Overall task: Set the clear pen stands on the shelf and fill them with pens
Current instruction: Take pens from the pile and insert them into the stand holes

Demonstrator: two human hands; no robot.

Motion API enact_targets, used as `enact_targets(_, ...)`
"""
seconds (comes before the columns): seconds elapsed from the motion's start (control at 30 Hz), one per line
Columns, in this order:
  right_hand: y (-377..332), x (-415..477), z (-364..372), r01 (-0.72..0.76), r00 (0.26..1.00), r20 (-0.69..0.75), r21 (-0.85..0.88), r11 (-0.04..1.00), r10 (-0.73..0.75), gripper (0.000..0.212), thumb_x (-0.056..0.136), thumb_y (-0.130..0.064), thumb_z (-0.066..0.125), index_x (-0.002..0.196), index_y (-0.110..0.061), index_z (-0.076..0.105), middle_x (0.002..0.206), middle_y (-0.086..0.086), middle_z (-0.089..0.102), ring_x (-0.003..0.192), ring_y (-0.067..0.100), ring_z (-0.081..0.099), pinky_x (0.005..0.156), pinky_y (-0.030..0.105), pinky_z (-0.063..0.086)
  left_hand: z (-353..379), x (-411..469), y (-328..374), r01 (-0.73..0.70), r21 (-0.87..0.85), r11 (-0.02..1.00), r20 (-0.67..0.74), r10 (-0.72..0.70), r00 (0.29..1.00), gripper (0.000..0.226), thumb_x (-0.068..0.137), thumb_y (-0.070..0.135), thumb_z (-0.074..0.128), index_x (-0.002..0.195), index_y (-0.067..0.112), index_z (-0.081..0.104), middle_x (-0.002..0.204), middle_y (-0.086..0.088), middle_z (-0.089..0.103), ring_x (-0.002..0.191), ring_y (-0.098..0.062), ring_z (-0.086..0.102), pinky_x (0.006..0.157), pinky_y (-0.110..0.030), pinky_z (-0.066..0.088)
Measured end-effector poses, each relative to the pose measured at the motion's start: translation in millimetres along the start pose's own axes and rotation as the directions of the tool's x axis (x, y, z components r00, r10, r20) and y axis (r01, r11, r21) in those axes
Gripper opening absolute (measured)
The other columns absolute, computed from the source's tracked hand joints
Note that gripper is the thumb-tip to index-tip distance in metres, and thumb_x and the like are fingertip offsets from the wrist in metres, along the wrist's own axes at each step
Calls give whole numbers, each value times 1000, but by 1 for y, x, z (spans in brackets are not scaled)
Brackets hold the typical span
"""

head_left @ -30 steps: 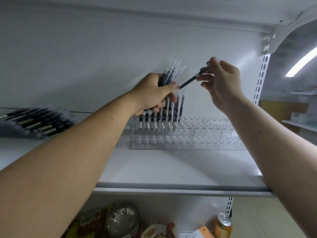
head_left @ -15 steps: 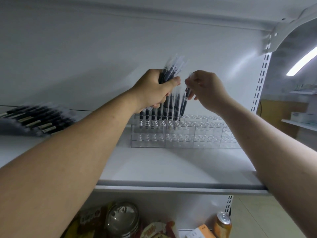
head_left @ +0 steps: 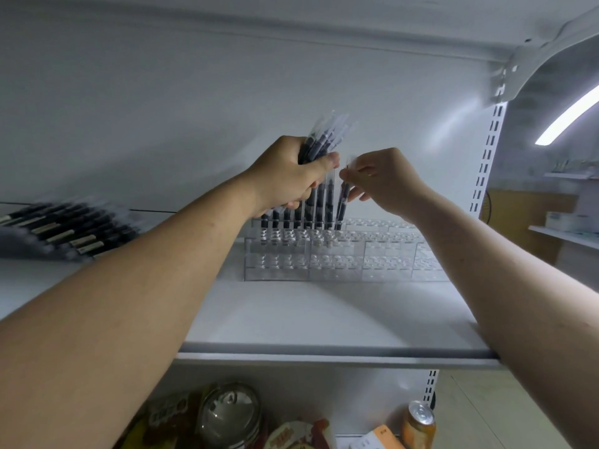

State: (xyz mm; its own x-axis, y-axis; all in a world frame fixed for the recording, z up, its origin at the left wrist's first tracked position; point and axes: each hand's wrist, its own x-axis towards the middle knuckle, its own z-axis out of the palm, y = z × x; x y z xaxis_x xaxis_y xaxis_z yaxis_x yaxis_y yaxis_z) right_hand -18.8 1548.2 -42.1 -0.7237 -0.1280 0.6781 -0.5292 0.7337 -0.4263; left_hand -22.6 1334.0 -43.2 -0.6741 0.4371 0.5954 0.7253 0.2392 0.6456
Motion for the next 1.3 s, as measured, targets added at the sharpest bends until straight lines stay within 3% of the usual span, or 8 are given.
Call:
enact_targets(0.37, -4, -5, 4, 21, 992, 126, -91, 996, -9, 20, 100, -23, 70, 84, -12, 74, 75, -1, 79, 71, 12, 79, 80, 51, 64, 0, -1, 0, -18, 33, 999, 18, 17, 1000, 44, 110, 30, 57, 119, -12, 57, 80, -14, 50, 48, -17, 39, 43, -28, 37)
enact_targets(0.7, 5, -1, -2, -69, 984, 158, -69, 995, 79, 26, 97, -30, 75, 86, -7, 78, 73, 0, 79, 72, 14, 79, 81, 50, 65, 0, -2, 1, 4, 55, 998, 51, -7, 999, 46, 109, 33, 57, 120, -12, 57, 80, -16, 49, 50, -18, 39, 44, -28, 39)
enact_targets(0.83, 7, 1, -8, -39, 999, 7, -66, 997, 40, 19, 96, -30, 75, 98, -11, 78, 80, 3, 80, 73, 18, 78, 77, 47, 65, -1, -5, 5, 67, 11, 998, 105, -68, 992, 34, 111, 27, 55, 126, -3, 59, 63, -9, 41, 49, -15, 34, 43, -26, 35)
enact_targets(0.9, 4, 2, -12, 12, 989, -146, 10, 1000, -11, 13, 96, -23, 74, 100, -12, 77, 84, 4, 79, 71, 20, 76, 70, 38, 64, -1, -6, 8, 103, -51, 993, 125, -96, 987, 22, 109, 18, 55, 124, 4, 62, 59, 0, 40, 50, -14, 33, 44, -26, 32)
enact_targets(0.93, 0, 3, -14, 34, 983, -185, 105, 994, -14, 7, 96, -18, 73, 98, -13, 77, 85, 3, 78, 69, 20, 75, 63, 33, 60, -2, -6, 8, 115, -74, 991, 131, -104, 986, 24, 108, 17, 57, 125, 2, 62, 63, -6, 38, 51, -15, 32, 45, -27, 31)
enact_targets(1.07, -11, 3, -17, -34, 999, 20, 624, 781, 28, 7, 96, -8, 71, 99, -5, 76, 93, 14, 73, 79, 27, 66, 63, 33, 43, -1, -3, 5, 95, -136, 986, 103, -82, 991, 40, 108, 22, 59, 126, -13, 54, 82, -16, 43, 55, -19, 33, 45, -29, 32)
enact_targets(1.17, -11, 1, -16, -68, 995, 99, 651, 756, 5, 13, 98, -18, 73, 98, -5, 76, 96, 15, 70, 82, 24, 63, 68, 34, 42, 1, -5, 9, 86, -202, 976, 123, -62, 990, 21, 110, 20, 56, 112, -1, 59, 83, -12, 61, 54, -15, 44, 45, -27, 39)
enact_targets(1.3, -11, 0, -13, -73, 996, 89, 648, 759, 20, 16, 99, -21, 71, 94, -6, 75, 91, 14, 68, 82, 22, 62, 68, 32, 42, 2, -6, 11, 91, -194, 977, 137, -65, 988, 18, 111, 21, 55, 118, 6, 61, 95, -14, 77, 60, -20, 54, 50, -31, 47)
